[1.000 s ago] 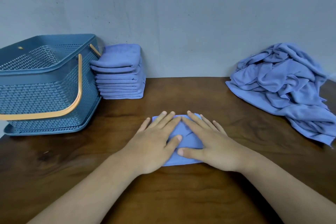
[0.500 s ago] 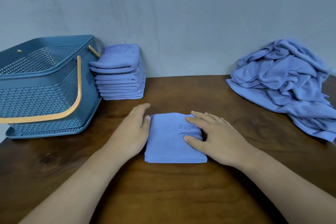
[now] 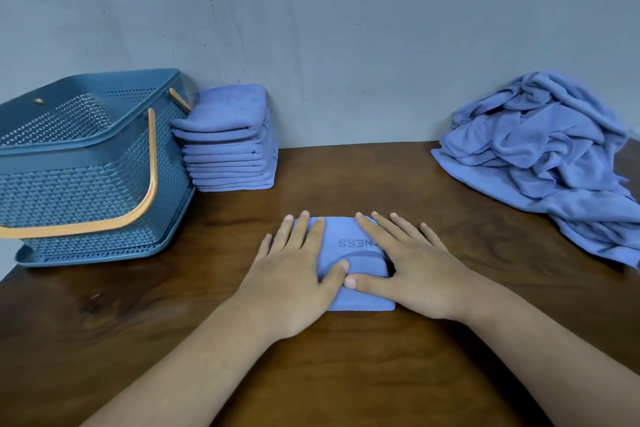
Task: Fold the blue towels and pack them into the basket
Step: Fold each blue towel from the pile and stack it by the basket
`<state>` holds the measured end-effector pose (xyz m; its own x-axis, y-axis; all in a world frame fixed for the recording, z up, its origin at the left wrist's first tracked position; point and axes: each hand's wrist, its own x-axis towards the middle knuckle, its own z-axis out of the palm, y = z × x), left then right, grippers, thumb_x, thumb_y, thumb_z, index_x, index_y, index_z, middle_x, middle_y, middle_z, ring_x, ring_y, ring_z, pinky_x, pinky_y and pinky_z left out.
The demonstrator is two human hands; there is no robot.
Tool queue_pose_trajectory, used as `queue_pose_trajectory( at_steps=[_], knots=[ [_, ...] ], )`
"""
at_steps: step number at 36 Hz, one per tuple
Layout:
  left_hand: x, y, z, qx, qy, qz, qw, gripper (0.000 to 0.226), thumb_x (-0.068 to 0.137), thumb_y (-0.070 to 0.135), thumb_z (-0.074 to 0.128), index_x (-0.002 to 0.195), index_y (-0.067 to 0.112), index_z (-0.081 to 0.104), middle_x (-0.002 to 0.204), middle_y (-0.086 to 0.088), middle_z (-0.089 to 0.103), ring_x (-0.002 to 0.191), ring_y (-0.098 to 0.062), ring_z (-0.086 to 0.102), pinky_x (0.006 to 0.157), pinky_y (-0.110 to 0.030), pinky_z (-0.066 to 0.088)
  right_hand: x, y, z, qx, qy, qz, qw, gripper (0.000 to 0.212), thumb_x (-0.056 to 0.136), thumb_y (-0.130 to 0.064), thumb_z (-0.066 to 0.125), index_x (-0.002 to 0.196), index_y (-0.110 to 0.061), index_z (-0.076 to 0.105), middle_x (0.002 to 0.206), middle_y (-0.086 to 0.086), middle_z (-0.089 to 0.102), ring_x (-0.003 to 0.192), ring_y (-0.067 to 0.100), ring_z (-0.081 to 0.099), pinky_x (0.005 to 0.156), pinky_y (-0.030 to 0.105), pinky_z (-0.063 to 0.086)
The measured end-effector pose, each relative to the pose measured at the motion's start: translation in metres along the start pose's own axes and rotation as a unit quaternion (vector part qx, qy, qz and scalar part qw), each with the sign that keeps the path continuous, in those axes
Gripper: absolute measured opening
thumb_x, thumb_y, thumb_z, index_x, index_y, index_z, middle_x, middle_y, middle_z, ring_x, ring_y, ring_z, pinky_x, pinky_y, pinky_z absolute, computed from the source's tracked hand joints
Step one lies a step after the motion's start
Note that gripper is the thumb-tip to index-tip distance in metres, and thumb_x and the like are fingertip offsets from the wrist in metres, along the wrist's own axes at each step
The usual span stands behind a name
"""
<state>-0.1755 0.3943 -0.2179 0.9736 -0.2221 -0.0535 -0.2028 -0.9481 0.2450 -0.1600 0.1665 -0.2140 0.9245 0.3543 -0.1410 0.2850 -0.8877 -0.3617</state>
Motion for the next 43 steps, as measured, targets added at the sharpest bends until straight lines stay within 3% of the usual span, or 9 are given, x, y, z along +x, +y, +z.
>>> queue_pose_trajectory(
  at_steps=[4, 7, 10, 16, 21, 28, 31, 34, 43],
  knots=[
    [0.002, -0.004, -0.006, -0.112, -0.027, -0.007, 0.993, 0.083, 0.103, 0.070, 0.036, 0.169, 0.036, 0.000, 0.174, 0.019, -0.011, 0.159, -0.004, -0.018, 0.132, -0.039, -0.002, 0.000, 0.004, -0.003, 0.109, 0.083, 0.030, 0.990, 0.097, 0.084, -0.093, 0.043, 0.165, -0.046, 0.019, 0.166, -0.028, 0.024, 0.158, 0.003, 0.014, 0.129, 0.037, 0.016],
    [0.006, -0.012, -0.013, -0.280, 0.081, -0.073, 0.954, 0.058, 0.107, 0.052, 0.047, 0.161, 0.039, 0.032, 0.167, 0.015, 0.031, 0.158, -0.008, 0.021, 0.126, -0.032, 0.021, 0.004, 0.004, -0.008, 0.109, 0.161, 0.090, 0.977, 0.054, 0.093, -0.079, 0.047, 0.125, -0.039, 0.064, 0.136, -0.025, 0.054, 0.142, 0.005, 0.039, 0.108, 0.032, 0.036],
    [0.012, -0.015, -0.011, -0.251, 0.159, -0.088, 0.951, 0.049, 0.110, 0.045, 0.042, 0.157, 0.032, 0.040, 0.158, 0.015, 0.042, 0.151, -0.007, 0.029, 0.122, -0.034, 0.027, 0.010, -0.001, -0.008, 0.058, 0.159, 0.116, 0.979, 0.044, 0.090, -0.080, 0.052, 0.097, -0.038, 0.065, 0.124, -0.027, 0.050, 0.141, 0.003, 0.035, 0.101, 0.033, 0.031],
    [0.016, -0.013, 0.003, -0.118, 0.057, -0.093, 0.987, 0.068, 0.110, 0.054, 0.026, 0.169, 0.024, 0.012, 0.175, 0.009, 0.015, 0.162, -0.010, 0.002, 0.133, -0.038, 0.003, 0.020, -0.008, -0.001, 0.132, 0.165, 0.107, 0.972, 0.031, 0.090, -0.064, 0.067, 0.087, -0.033, 0.066, 0.124, -0.031, 0.050, 0.143, 0.003, 0.035, 0.117, 0.039, 0.027],
    [0.015, -0.013, 0.000, -0.171, 0.067, -0.097, 0.978, 0.069, 0.110, 0.053, 0.033, 0.169, 0.026, 0.010, 0.175, 0.009, 0.017, 0.162, -0.010, 0.006, 0.132, -0.036, 0.003, 0.015, -0.019, -0.002, 0.352, 0.177, 0.078, 0.916, 0.016, 0.097, -0.038, 0.070, 0.092, -0.024, 0.063, 0.092, -0.005, 0.076, 0.086, 0.016, 0.073, 0.086, 0.051, 0.058],
    [0.020, -0.018, -0.006, -0.450, 0.155, -0.112, 0.872, 0.062, 0.107, 0.054, 0.048, 0.164, 0.039, 0.029, 0.158, 0.022, 0.043, 0.145, 0.000, 0.040, 0.114, -0.025, 0.027, 0.004, -0.027, -0.015, 0.577, 0.178, 0.012, 0.797, 0.029, 0.098, -0.011, 0.074, 0.123, -0.012, 0.059, 0.109, 0.012, 0.080, 0.101, 0.035, 0.077, 0.090, 0.052, 0.061],
    [0.028, -0.022, -0.008, -0.623, 0.118, -0.113, 0.765, 0.074, 0.091, 0.076, 0.063, 0.154, 0.043, 0.047, 0.150, 0.021, 0.057, 0.140, -0.004, 0.052, 0.123, -0.040, 0.034, 0.002, -0.023, -0.020, 0.612, 0.187, -0.017, 0.768, 0.032, 0.095, -0.009, 0.074, 0.126, -0.011, 0.064, 0.117, 0.013, 0.078, 0.109, 0.035, 0.075, 0.099, 0.054, 0.057],
    [0.027, -0.015, -0.010, -0.735, 0.028, -0.048, 0.676, 0.062, 0.101, 0.055, 0.065, 0.150, 0.019, 0.056, 0.145, -0.002, 0.066, 0.136, -0.021, 0.062, 0.117, -0.049, 0.042, 0.004, -0.018, -0.022, 0.611, 0.197, -0.024, 0.767, 0.030, 0.095, -0.010, 0.074, 0.125, -0.013, 0.070, 0.120, 0.012, 0.077, 0.113, 0.033, 0.074, 0.104, 0.056, 0.054],
    [0.013, -0.005, -0.015, -0.708, 0.094, -0.033, 0.699, 0.029, 0.105, 0.028, 0.066, 0.129, 0.013, 0.070, 0.127, -0.008, 0.076, 0.120, -0.029, 0.072, 0.111, -0.056, 0.051, 0.004, -0.021, -0.020, 0.572, 0.230, -0.008, 0.787, 0.017, 0.100, -0.017, 0.071, 0.116, -0.017, 0.076, 0.117, 0.008, 0.078, 0.112, 0.031, 0.075, 0.104, 0.060, 0.054]
  ],
)
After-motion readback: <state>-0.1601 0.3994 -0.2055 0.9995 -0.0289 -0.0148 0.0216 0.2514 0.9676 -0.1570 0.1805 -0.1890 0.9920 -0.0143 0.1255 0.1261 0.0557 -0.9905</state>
